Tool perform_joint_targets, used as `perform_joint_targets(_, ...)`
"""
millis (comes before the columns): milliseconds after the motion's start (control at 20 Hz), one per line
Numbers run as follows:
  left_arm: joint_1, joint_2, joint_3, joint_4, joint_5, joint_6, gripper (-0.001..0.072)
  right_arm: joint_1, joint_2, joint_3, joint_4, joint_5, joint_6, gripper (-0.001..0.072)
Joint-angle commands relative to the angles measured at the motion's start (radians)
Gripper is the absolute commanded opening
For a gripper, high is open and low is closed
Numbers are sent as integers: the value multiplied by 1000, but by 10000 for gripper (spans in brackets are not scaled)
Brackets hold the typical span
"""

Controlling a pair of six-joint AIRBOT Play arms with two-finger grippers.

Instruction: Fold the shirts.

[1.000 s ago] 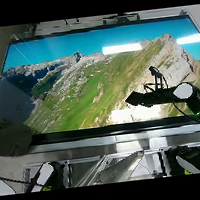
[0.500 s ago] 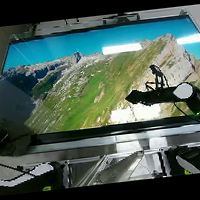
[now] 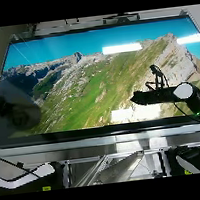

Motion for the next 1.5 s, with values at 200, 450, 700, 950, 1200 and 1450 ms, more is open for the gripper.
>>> perform_joint_targets(200, -634, 139, 47, -247, 52, -16, 30, -65, 3, 5, 0, 83, -44, 18)
perform_joint_targets(450, -893, 50, 47, -62, 96, -59, 363, -101, 3, 5, 0, 148, -69, 340)
perform_joint_targets(700, -912, -21, 47, 80, 80, -60, 709, -154, -6, 5, 0, 85, -86, 694)
perform_joint_targets(950, -792, -65, -8, 215, 90, -60, 706, -285, -131, 6, 76, 2, -228, 694)
perform_joint_targets(1200, -705, -208, -123, -93, 302, 100, 688, -277, -415, 109, 204, -89, -365, 684)
perform_joint_targets(1450, -722, -380, -85, -368, 365, 222, 688, -234, -701, 350, 210, -82, -365, 500)
